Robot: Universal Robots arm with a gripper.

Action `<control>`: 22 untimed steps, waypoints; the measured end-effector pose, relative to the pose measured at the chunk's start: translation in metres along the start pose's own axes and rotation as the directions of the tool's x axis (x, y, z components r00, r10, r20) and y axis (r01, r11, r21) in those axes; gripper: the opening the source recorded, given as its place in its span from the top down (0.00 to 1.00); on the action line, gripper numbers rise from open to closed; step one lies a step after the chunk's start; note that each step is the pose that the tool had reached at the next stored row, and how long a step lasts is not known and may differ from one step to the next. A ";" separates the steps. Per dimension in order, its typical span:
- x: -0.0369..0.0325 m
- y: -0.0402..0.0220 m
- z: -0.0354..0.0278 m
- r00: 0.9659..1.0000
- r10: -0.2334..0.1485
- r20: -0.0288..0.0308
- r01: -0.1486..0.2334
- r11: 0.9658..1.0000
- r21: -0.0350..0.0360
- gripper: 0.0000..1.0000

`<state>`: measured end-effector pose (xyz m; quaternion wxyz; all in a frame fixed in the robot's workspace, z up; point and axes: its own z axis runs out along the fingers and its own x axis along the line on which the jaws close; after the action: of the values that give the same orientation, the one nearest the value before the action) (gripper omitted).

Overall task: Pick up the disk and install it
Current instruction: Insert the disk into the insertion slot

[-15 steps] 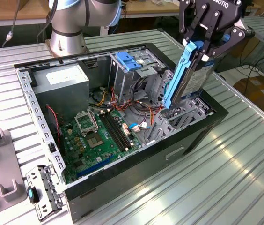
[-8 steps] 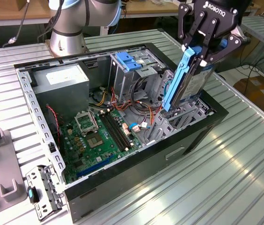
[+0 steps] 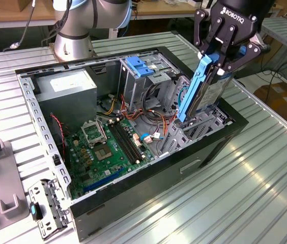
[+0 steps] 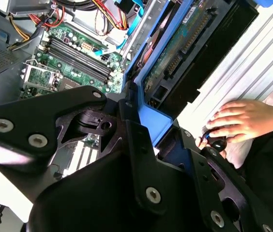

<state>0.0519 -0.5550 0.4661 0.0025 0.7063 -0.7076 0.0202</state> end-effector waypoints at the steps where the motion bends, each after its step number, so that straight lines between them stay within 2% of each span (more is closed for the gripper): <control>1: 0.0000 0.0000 0.0005 1.000 0.000 0.000 0.000 1.000 0.000 0.63; 13: -0.0001 -0.0006 0.0022 1.000 0.000 0.000 0.000 1.000 0.000 0.63; 22: -0.0004 -0.0026 0.0129 1.000 0.002 0.000 -0.002 1.000 0.000 0.63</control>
<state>0.0548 -0.5550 0.4532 0.0024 0.7057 -0.7083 0.0200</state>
